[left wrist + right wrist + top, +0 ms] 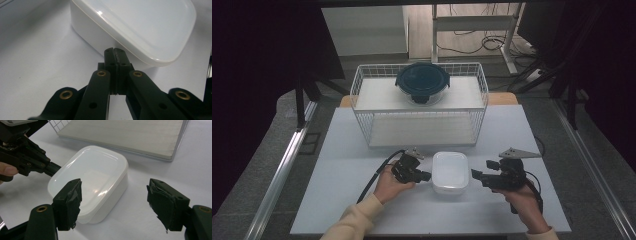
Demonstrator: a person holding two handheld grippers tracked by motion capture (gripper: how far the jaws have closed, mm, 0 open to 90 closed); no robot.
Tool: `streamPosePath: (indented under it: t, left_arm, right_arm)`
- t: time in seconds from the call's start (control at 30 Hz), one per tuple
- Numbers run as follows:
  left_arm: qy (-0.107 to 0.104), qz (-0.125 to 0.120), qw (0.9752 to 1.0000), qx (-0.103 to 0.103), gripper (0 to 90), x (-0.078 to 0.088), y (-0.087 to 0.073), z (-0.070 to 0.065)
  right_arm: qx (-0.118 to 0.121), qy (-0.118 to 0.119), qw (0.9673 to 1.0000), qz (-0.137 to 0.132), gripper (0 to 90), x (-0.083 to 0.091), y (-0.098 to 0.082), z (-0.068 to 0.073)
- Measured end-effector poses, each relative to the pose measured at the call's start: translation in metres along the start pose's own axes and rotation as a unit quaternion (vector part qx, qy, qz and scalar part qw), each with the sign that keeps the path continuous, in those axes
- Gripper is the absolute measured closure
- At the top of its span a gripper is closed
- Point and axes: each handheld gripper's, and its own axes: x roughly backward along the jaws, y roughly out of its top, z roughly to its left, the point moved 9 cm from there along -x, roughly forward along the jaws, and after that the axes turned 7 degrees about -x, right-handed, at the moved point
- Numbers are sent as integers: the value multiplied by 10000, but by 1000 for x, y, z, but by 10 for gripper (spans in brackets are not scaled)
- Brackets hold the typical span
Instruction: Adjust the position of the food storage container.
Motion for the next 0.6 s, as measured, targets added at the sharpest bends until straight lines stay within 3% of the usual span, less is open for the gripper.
streamPosePath:
  t: [0.27, 0.5, 0.53, 0.57, 0.6]
  left_arm:
    - [-23, -42, 10000, -5, 900, -1, 1, -3]
    - [293, -444, 9982, 281, 895, 26, 5, 6]
    - [450, -620, 9965, 339, 838, 37, 7, 7]
    - [450, -620, 9965, 339, 793, 37, 7, 7]
    - [590, -737, 9944, 472, 732, 48, 6, 7]
  right_arm:
    - [-20, 0, 10000, -9, 273, 1, 1, -1]
    - [-10, 16, 10000, -23, 273, 3, 1, -2]
    - [-18, 12, 10000, -39, 273, 3, 2, -2]
    - [-18, 12, 10000, -39, 273, 3, 2, -2]
    - [-9, 12, 10000, -44, 273, 3, 2, -2]
